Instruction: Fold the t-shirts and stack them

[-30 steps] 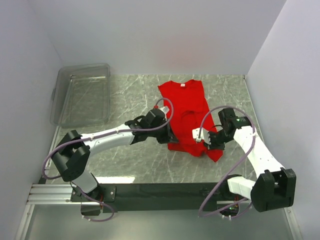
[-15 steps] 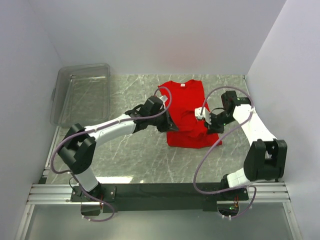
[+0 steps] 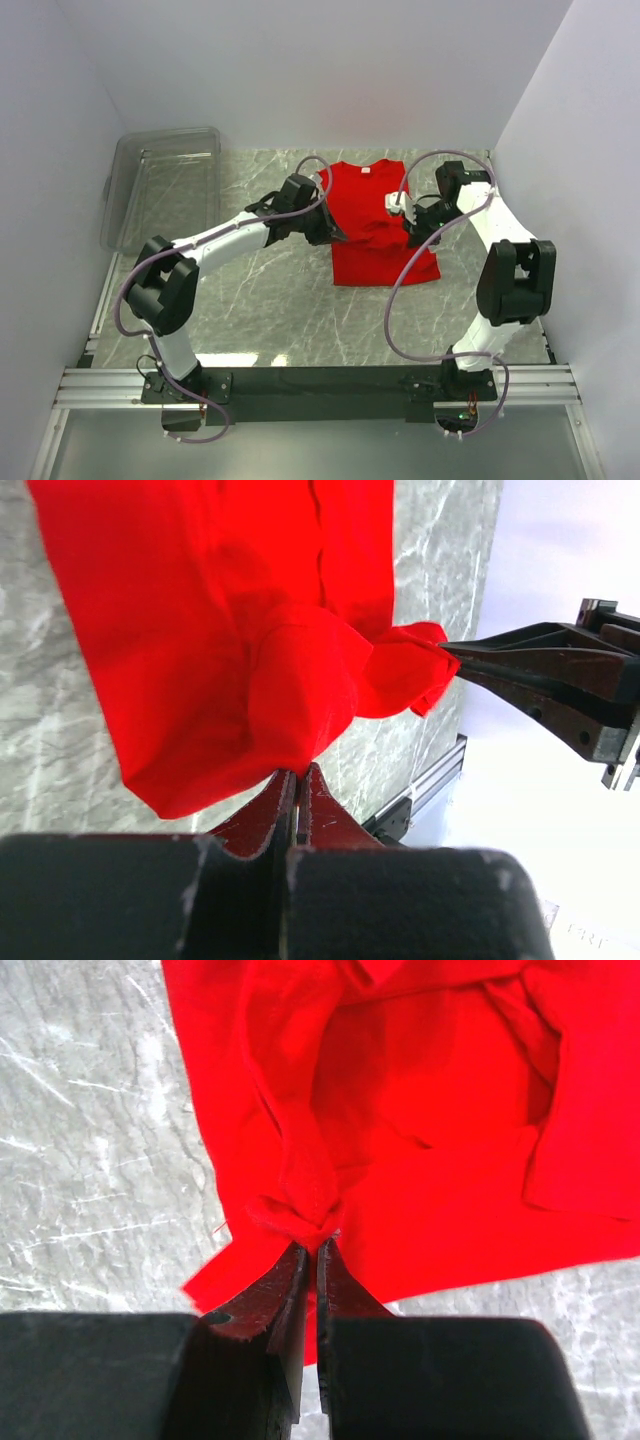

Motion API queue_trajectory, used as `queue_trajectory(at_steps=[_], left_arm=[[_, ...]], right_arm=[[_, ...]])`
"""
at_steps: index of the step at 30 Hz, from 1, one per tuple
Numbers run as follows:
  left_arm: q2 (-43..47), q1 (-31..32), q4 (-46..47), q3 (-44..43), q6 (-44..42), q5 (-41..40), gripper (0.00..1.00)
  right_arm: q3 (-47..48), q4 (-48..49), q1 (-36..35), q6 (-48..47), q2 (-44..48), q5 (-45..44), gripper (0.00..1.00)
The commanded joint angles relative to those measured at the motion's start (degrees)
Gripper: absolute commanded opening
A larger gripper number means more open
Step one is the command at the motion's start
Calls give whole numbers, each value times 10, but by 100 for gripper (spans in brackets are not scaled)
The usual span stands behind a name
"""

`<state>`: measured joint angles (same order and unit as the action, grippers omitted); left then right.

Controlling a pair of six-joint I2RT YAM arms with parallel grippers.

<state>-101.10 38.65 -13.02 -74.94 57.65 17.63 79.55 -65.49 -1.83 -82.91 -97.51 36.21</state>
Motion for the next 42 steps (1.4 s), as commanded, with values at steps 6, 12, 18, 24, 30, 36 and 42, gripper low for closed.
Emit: queue_trajectory(at_steps=[6,12,18,24,30,36,42], left_arm=[[-37,-13,5,-35,-22,17,1],[-61,-23,-3,-60,-30,19,1],[-80,-36,-7,-79,-37,22,1],[-100,-45,-12,-100,-46,29,1],[-110,-51,-17,-106,-50,31,1],[-121,-58,-11,-111,-53,38,1],[-140,-64,-10,-131,-54,45,1]], right_arm=[[69,-5,1,14,-56,18,0],[109,-1,0,28,-90,10,0],[126,2,1,32,-112,4,0],[135,12,1,42,-131,-7,0],[154,14,1,54,-146,-8,0],[175,19,1,65,-161,-7,0],[188,21,1,75,-176,-10,0]])
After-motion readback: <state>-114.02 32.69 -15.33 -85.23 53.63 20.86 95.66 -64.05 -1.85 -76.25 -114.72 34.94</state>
